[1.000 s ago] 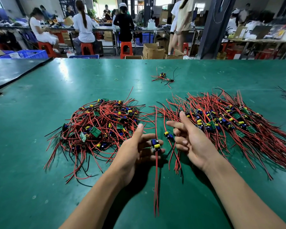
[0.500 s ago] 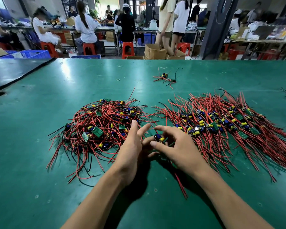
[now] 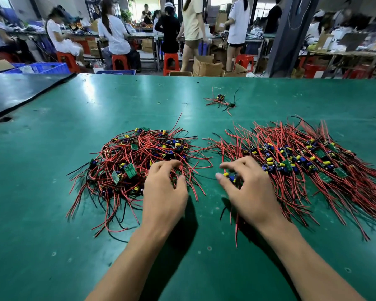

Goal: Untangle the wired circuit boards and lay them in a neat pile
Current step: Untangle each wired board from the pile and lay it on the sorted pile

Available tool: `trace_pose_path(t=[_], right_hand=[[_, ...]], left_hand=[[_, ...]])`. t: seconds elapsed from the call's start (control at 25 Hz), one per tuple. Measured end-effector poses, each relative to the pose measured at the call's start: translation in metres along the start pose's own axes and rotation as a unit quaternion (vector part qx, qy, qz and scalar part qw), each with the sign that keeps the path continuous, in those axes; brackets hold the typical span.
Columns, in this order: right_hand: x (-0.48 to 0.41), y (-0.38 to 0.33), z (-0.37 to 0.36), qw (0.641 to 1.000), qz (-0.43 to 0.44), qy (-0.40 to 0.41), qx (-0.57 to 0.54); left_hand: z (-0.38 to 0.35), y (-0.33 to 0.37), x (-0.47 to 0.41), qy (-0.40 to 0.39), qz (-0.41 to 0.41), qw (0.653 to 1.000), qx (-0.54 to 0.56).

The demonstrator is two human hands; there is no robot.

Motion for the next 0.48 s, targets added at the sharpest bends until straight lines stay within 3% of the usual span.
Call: trace_pose_path(t=[0.12, 0.24, 0.48], right_hand=[[0.004, -0.014, -0.018, 0.992, 0.066, -0.109, -0.007], [0.008, -0.009, -0.028, 0.981, 0.056, -0.174, 0.062], [0.007, 0.011, -0.022, 0.981, -0.024, -0.147, 0.122]], left_hand=[[-0.013, -0.003, 0.004, -0.059, -0.017, 0.995, -0.083], [-0.021, 0.0, 0.007, -0.09, -0.039, 0.985, -0.141], [-0.023, 0.003, 0.01, -0.102, -0.079, 0.98, -0.152]])
Point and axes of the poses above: each hand's wrist, its own x-axis away from the middle knuckle, its own z-axis out of the back of the hand, y = z × x, the point moved 6 cm from there along -x, towards the middle knuckle, and after that the axes turned 10 degrees about z, right-handed, at the moved point
